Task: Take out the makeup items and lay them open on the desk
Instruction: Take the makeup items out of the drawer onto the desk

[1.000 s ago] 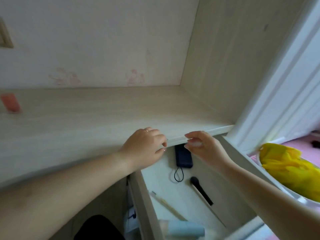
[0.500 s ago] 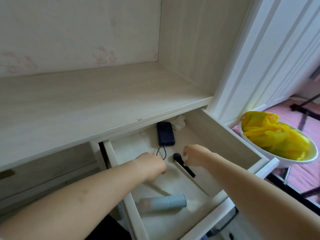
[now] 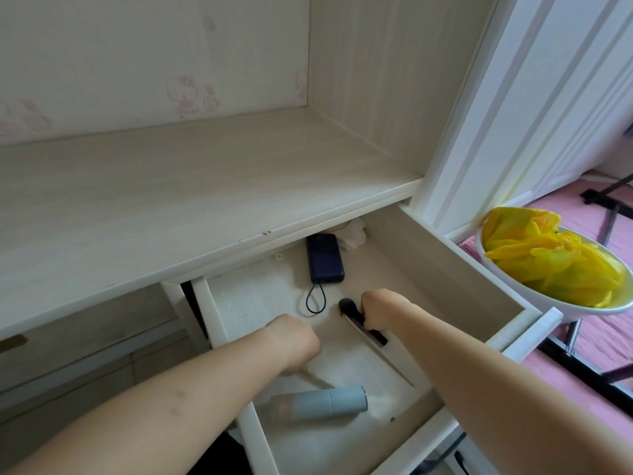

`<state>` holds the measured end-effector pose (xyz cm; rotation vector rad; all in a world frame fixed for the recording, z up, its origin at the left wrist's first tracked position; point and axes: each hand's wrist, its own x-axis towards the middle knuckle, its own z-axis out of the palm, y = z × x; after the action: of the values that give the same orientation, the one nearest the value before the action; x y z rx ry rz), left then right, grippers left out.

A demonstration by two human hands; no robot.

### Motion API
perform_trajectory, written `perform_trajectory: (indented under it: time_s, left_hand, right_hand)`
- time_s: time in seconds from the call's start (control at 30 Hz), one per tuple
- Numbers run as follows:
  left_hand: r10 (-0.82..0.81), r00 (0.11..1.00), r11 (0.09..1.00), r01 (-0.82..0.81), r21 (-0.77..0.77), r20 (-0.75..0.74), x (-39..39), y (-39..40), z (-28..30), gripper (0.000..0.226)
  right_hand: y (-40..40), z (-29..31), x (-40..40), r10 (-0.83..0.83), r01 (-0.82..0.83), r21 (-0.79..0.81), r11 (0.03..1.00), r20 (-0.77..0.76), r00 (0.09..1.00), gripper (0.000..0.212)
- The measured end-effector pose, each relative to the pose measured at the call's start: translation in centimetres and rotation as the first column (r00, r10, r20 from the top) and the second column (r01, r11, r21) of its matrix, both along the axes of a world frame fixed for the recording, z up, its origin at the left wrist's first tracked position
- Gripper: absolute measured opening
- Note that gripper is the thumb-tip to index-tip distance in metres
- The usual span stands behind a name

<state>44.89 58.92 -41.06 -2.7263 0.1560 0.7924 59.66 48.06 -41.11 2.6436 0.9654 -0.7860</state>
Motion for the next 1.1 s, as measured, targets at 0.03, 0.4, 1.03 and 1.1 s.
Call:
perform_trajectory:
  time_s: [0.03, 0.4, 1.03, 1.1]
  left_hand:
    - [0.010, 1.000, 1.000, -0.010, 0.003, -0.020, 0.1, -0.2, 0.0, 0.027]
    - [0.075, 0.995, 0.997, -0.076, -0.015, -0.059, 0.1, -0.9, 0.7, 0.023]
    - [0.894, 0.381, 0.244, 0.029, -0.969, 0.236, -10.2, 7.5, 14.7, 0.012]
    - [0.941, 0.303, 0.129, 0.092, -0.987, 0.151, -11.6, 9.3, 16.0, 0.011]
  right_hand:
    - [0.1, -0.1, 0.0, -0.002, 0.002, 0.002, 1.000, 0.008, 1.000, 0.018]
    - [-0.2, 0.9, -0.7, -0.011, 0.008, 0.065, 0.998, 0.042, 0.999, 0.014]
    - [7.6, 19.3, -8.5, 0.113, -0.010, 0.826, 0.563, -0.065, 0.991, 0.016]
    - [10.0, 19.8, -9.8, 0.142, 0.009, 0.843, 0.537, -0.102, 0.985, 0.014]
